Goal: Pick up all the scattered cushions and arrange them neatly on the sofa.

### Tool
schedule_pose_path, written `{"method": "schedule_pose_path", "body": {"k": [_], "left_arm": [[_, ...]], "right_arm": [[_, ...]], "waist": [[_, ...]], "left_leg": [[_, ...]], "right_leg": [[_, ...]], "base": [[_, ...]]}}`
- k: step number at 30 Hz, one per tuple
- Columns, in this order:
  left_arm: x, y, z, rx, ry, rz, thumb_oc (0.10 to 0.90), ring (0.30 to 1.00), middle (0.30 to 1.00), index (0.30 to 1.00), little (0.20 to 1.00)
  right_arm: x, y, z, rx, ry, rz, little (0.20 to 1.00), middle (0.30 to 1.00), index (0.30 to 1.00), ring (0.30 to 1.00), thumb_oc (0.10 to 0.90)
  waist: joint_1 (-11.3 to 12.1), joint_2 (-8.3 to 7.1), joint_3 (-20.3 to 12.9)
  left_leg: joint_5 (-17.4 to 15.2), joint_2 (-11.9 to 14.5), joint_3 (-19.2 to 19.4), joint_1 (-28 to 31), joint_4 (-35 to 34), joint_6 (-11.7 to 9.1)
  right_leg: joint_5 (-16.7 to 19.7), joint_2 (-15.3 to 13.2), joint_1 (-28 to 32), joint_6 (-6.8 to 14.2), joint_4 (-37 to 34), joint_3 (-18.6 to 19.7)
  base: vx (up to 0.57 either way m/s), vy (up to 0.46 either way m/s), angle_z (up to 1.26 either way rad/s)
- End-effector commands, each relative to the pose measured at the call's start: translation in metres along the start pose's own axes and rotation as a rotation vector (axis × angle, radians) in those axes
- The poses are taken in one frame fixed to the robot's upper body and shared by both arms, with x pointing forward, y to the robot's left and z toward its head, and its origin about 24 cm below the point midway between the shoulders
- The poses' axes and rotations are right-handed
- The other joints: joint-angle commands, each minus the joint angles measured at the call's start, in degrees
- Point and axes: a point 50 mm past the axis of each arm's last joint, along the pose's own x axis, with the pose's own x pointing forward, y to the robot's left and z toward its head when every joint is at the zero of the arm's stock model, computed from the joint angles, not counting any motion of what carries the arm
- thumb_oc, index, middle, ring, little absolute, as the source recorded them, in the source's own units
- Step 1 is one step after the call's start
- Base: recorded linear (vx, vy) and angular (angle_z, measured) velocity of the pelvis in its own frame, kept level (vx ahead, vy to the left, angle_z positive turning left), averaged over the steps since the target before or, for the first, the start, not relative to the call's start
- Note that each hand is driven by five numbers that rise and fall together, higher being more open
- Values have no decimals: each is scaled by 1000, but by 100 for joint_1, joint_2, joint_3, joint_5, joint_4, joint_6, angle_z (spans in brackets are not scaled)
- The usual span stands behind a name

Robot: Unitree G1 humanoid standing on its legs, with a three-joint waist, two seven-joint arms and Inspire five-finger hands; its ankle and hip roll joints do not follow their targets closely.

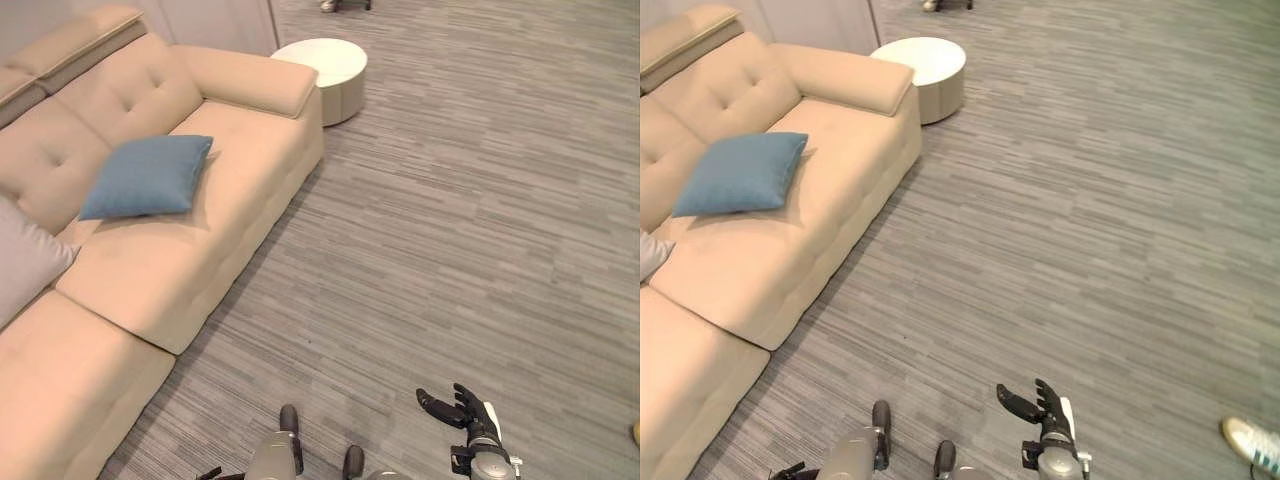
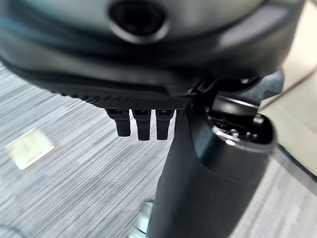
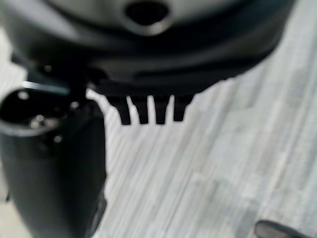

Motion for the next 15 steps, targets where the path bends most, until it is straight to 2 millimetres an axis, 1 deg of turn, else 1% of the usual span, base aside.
{"method": "schedule_pose_path", "body": {"k": [1,2,3,4,5,6,7,8,9,10,11,12,13,14,15], "left_arm": [[-1,21,-21,4,68,51,800,900,900,900,900],[-1,26,-23,1,77,63,800,900,900,900,900],[-1,26,-23,1,77,63,800,900,900,900,900],[-1,31,-20,26,80,78,800,900,900,900,900],[0,32,-15,28,66,84,800,900,900,900,900],[0,33,-11,43,47,86,800,900,900,900,900],[1,30,-4,31,25,75,800,900,900,900,900],[1,27,-1,19,13,66,800,900,900,900,900],[1,22,4,17,-6,50,800,900,900,900,900],[1,17,9,18,-21,33,800,900,900,900,900],[1,13,11,21,-34,23,800,900,900,900,900],[1,9,14,28,-43,11,800,900,900,900,900],[1,9,14,28,-42,11,800,900,900,900,900],[1,4,16,44,-51,0,800,900,900,900,900],[1,3,13,48,-43,-6,800,900,900,900,900]], "right_arm": [[-6,-2,29,37,-175,17,900,900,900,900,800],[-8,1,27,31,-175,30,900,900,900,900,800],[-8,1,27,31,-175,30,900,900,900,900,800],[-10,2,30,16,-189,47,900,900,900,900,800],[-11,4,34,24,-206,56,900,900,900,900,800],[-12,2,36,34,-219,48,900,900,900,900,800],[-13,5,38,44,-230,57,900,900,900,900,800],[-13,6,37,47,-229,64,900,900,900,900,800],[-13,6,36,56,-226,62,900,900,900,900,800],[-13,7,37,64,-223,66,900,900,900,900,800],[-12,6,35,74,-215,64,900,900,900,900,800],[-12,5,35,77,-212,60,900,900,900,900,800],[-12,5,34,77,-211,60,900,900,900,900,800],[-12,4,34,72,-209,58,900,900,900,900,800],[-12,4,33,70,-205,60,900,900,900,900,800]], "waist": [[256,-34,-312],[309,-131,-336],[327,-116,-358],[232,-245,-278],[147,-205,-224],[30,-118,-145],[-80,-8,-97],[-165,40,-77],[-257,72,-55],[-327,99,-32],[-412,103,-15],[-458,82,-48],[-479,88,-29],[-575,66,-58],[-641,67,-65]], "left_leg": [[346,-97,-47,-1,-14,242],[287,-208,-128,51,59,353],[300,-181,-122,30,53,349],[48,-361,-259,229,196,532],[-36,-360,-337,306,249,586],[-137,-399,-475,510,232,665],[-209,-384,-605,701,186,693],[-259,-416,-725,854,145,683],[-359,-481,-869,1017,151,671],[-477,-534,-999,1165,188,660],[-597,-595,-1159,1292,244,621],[-663,-617,-1248,1337,250,580],[-685,-619,-1269,1358,265,582],[-922,-631,-1502,1514,315,492],[-1037,-624,-1621,1683,284,442]], "right_leg": [[-763,-505,667,839,971,371],[-402,-528,561,1037,1568,420],[-380,-506,532,1032,1561,437],[511,-556,234,1446,2653,562],[915,-476,-124,1556,3242,667],[1005,-400,-540,1629,3765,726],[816,-385,-898,1543,4023,740],[670,-495,-1069,1426,3827,753],[485,-636,-1151,1285,3448,814],[108,-699,-1205,1134,3120,874],[-89,-736,-1243,1056,2722,1020],[-33,-787,-1288,1050,2272,1189],[-47,-791,-1244,1051,2259,1166],[156,-975,-1485,1069,1510,1478],[330,-1068,-1645,1121,1208,1555]], "base": [[580,206,-13],[574,206,-23],[441,189,-19],[372,149,-13],[512,176,0],[363,103,40],[420,58,67],[471,16,102],[523,-28,102],[531,-70,100],[459,-122,95],[287,-105,108],[397,-229,136],[434,-243,107],[584,-338,65]]}}
